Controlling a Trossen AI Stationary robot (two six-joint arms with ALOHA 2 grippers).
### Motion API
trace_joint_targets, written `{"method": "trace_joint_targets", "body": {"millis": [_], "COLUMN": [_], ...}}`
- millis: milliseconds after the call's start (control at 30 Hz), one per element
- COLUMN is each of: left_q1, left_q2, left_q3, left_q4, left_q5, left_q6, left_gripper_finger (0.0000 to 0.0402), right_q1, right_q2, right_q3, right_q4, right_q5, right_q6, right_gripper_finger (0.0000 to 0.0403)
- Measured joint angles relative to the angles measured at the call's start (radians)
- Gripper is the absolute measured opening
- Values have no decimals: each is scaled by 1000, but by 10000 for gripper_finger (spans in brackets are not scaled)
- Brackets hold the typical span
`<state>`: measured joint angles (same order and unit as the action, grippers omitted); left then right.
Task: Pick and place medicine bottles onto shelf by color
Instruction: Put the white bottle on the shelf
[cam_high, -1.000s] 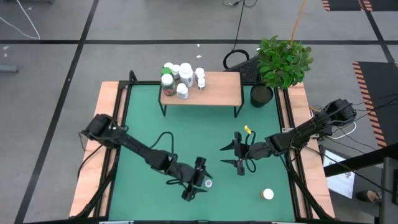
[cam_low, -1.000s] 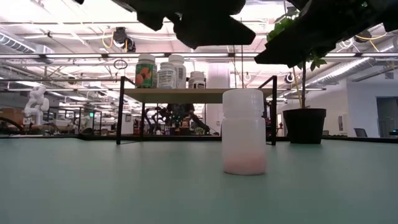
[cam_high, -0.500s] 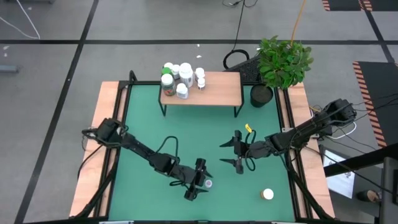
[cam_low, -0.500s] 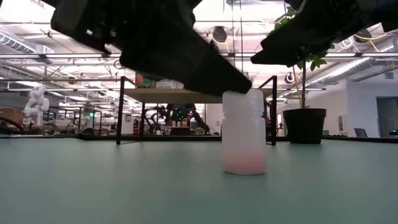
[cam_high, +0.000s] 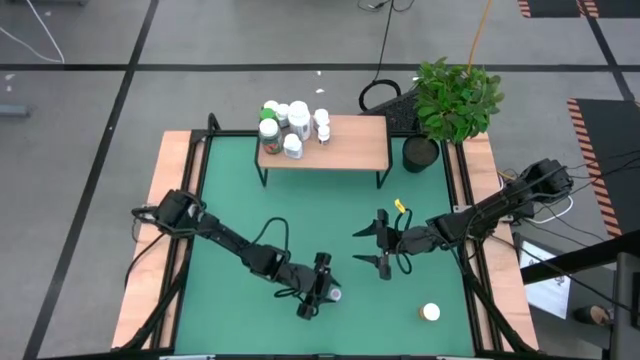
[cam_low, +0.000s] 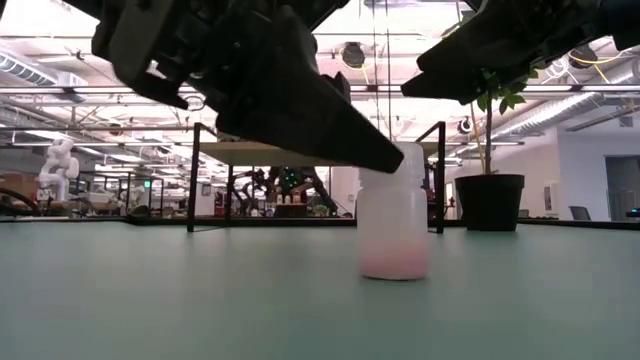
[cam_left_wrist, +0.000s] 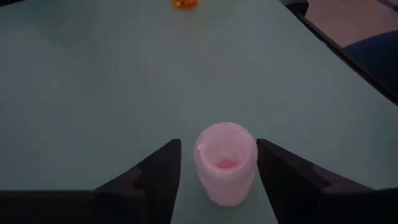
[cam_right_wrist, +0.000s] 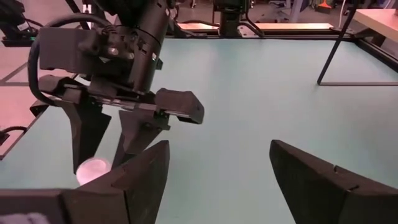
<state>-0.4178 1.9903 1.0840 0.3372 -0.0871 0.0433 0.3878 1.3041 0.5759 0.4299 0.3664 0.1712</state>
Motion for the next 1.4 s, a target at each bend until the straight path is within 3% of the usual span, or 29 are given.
{"method": "trace_joint_targets", "body": {"millis": [200,467,633,767,967,1167,1400], "left_q1": [3,22,38,77,177,336,537], "left_q2": [0,0,-25,-109,-282,-375,-378], "left_q3": [0,0,0,1,1,2,54], "left_q4": [4,-2,-21,-38,-186,-201,-261], "left_q5": [18,52,10,-60,-189,-212,-214], "left_q6": [-5,-44,-47,-51,-31,56,75], "left_gripper_finger": [197,133,144,157,144,149,155], "right_q1": [0,0,0,1,20,34,34], "right_q2": [0,0,-8,-44,-130,-161,-161], "right_q3": [0,0,0,0,1,0,0], "right_q4": [1,7,7,-47,-175,-196,-212], "right_q5": [0,0,8,129,283,289,289], "right_q6": [0,0,6,37,95,98,98], "right_gripper_finger": [270,270,270,270,270,270,270]}}
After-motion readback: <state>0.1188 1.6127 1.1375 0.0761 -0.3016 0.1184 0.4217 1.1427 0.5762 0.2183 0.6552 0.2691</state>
